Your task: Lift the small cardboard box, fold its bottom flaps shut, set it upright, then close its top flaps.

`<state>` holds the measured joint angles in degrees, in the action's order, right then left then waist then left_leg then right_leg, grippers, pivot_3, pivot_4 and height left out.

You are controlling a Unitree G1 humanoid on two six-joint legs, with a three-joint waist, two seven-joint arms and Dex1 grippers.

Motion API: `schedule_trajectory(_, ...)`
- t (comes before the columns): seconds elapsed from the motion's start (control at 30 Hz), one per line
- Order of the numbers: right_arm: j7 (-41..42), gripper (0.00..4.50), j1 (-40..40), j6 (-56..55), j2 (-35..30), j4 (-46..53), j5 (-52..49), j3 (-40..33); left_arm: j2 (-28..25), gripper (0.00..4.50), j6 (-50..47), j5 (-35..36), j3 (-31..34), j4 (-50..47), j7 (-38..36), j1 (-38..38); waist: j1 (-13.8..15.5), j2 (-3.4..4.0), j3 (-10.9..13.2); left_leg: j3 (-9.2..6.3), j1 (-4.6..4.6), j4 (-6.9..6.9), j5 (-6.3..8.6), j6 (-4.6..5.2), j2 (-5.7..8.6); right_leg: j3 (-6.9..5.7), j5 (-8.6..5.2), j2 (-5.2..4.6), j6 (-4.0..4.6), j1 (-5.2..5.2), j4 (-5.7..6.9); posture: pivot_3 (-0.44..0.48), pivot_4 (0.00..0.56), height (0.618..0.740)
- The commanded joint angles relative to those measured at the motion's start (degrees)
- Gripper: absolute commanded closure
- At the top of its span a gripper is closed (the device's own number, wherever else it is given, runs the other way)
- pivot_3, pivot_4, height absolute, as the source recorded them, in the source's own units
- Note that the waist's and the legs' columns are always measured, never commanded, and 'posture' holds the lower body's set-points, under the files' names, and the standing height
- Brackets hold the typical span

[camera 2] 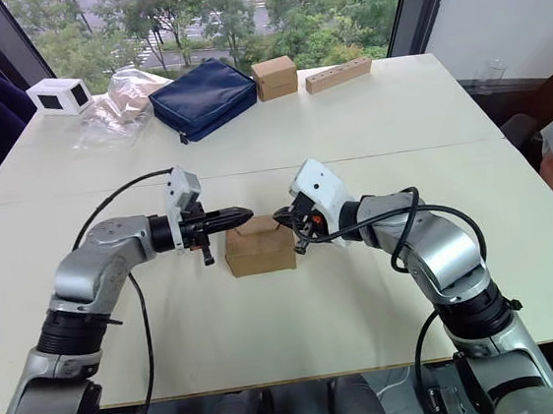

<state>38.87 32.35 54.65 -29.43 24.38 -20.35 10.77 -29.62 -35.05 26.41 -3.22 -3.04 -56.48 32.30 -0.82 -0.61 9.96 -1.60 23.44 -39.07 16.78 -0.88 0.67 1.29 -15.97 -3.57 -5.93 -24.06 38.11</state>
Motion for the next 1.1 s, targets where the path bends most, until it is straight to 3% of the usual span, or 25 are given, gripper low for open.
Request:
schedule_trajectory(0.03, -0.35, 4.50, 1.82, -2.88, 0.88, -0.43, 0.75, 0.88, -0.90, 4.46, -1.04, 0.91, 1.28, -3.27, 1.16, 0.18, 0.00, 0.00, 0.00, 0.00, 0.00, 0.00, 0.00, 0.00, 0.00, 0.00, 0.00, 0.00, 0.00, 0.00, 0.00, 0.000, 0.150, 0.740)
schedule_trajectory(0.3, -0.01, 4.50, 1.75, -4.93, 1.12, -1.40, 2.27, 4.74, -2.14, 4.46, -0.05, -1.64, -2.20, -6.09, 2.15, -3.18, 0.08, 0.00, 0.00, 0.01, 0.00, 0.01, 0.00, 0.00, 0.01, 0.00, 0.00, -0.01, 0.00, 0.00, -0.01, 0.000, 0.150, 0.740)
schedule_trajectory(0.53, -0.14, 4.50, 1.38, -9.75, -1.40, -3.19, 9.27, 11.27, -1.63, 4.46, 4.03, -5.72, -5.55, -3.13, 2.00, -4.41, 0.09, 0.00, 0.00, 0.01, 0.00, 0.01, 0.00, -0.01, 0.01, 0.00, 0.00, -0.01, 0.00, 0.00, -0.01, 0.000, 0.150, 0.740)
schedule_trajectory(0.77, -0.02, 4.50, 0.71, -9.99, -0.79, -3.95, 10.40, 11.02, -1.61, 4.46, 5.03, -6.30, -5.74, -2.46, 1.54, -4.63, 0.07, 0.00, 0.00, 0.01, 0.00, 0.00, 0.00, -0.01, 0.00, 0.00, 0.00, 0.00, 0.00, 0.00, -0.01, 0.000, 0.150, 0.740)
schedule_trajectory(0.87, -0.06, 4.50, 0.14, -11.57, 0.43, -4.38, 9.25, 8.85, -0.12, 4.46, 5.53, -4.95, -3.60, -2.86, 3.12, -4.48, 0.11, 0.00, 0.00, 0.01, 0.00, 0.01, 0.00, 0.00, 0.00, 0.00, 0.00, 0.00, 0.00, 0.01, -0.01, 0.000, 0.150, 0.740)
schedule_trajectory(0.93, -0.01, 4.50, -1.01, -18.86, 4.52, -3.65, 3.88, 0.79, 2.65, 4.46, 6.88, -0.14, 3.92, -4.56, 6.79, -3.97, 0.13, -0.01, 0.00, 0.01, 0.00, 0.00, 0.00, 0.00, 0.01, 0.00, 0.00, -0.01, 0.00, 0.01, -0.01, 0.000, 0.150, 0.740)
schedule_trajectory(1.0, 1.20, 4.50, -1.70, -21.40, 5.49, -2.18, -0.42, -5.48, 1.80, 4.46, 2.29, 3.44, 8.51, -7.00, 8.72, -4.07, 0.11, -0.04, 0.03, 0.01, 0.01, 0.00, 0.00, -0.01, -0.02, 0.00, 0.00, -0.01, 0.00, -0.01, -0.02, 0.000, 0.150, 0.740)
schedule_trajectory(1.1, 1.47, 4.50, -2.51, -19.19, 5.33, -0.78, -5.26, -10.61, -1.97, 4.46, -3.21, 6.80, 10.27, -9.28, 6.99, -5.75, -0.06, -0.01, 0.01, 0.01, 0.02, 0.01, 0.00, 0.00, -0.05, 0.01, 0.00, 0.00, 0.00, -0.03, -0.01, 0.000, 0.150, 0.740)
